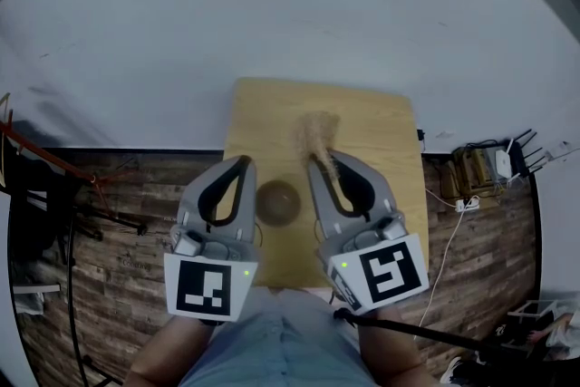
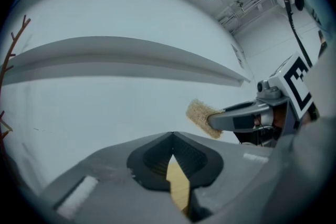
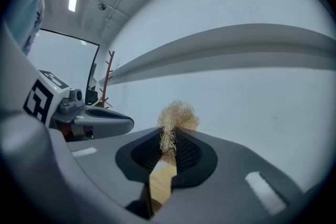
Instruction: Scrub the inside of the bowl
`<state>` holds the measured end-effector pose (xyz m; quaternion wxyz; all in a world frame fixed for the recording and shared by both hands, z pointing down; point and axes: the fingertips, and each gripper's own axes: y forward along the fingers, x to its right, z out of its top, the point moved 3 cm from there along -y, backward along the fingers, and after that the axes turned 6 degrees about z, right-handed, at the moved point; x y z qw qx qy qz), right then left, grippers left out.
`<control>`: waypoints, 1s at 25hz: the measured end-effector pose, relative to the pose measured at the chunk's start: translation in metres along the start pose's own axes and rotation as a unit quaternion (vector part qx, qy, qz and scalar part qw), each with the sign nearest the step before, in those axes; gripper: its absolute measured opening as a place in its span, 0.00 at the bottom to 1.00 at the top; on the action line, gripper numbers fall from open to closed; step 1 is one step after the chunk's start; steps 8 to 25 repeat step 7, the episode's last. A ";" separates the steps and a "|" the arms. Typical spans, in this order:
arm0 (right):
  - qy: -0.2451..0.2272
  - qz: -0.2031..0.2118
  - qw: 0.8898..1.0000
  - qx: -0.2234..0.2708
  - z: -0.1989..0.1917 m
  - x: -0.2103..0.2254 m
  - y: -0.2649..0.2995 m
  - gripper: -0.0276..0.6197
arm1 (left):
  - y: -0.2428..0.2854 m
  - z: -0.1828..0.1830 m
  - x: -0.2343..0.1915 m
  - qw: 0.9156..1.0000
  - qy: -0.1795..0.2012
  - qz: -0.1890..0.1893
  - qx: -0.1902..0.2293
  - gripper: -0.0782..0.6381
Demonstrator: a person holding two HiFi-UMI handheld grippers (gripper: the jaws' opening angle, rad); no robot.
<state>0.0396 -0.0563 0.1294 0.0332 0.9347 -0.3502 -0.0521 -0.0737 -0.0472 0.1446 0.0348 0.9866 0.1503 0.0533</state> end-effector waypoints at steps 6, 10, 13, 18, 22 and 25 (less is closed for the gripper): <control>-0.002 -0.003 1.000 -0.001 -0.002 0.005 0.002 0.11 | 0.007 -0.002 0.003 1.000 -0.003 -0.006 -0.004 0.14; -0.002 -0.003 1.000 -0.001 -0.002 0.006 0.002 0.11 | 0.008 -0.003 0.003 1.000 -0.004 -0.006 -0.004 0.14; -0.002 -0.003 1.000 -0.001 -0.002 0.006 0.002 0.11 | 0.008 -0.003 0.003 1.000 -0.004 -0.006 -0.004 0.14; -0.002 -0.003 1.000 -0.001 -0.002 0.006 0.002 0.11 | 0.008 -0.003 0.003 1.000 -0.004 -0.006 -0.004 0.14; -0.002 -0.003 1.000 -0.001 -0.002 0.006 0.002 0.11 | 0.008 -0.003 0.003 1.000 -0.004 -0.006 -0.004 0.14; -0.002 -0.003 1.000 -0.001 -0.002 0.006 0.002 0.11 | 0.008 -0.003 0.003 1.000 -0.004 -0.006 -0.004 0.14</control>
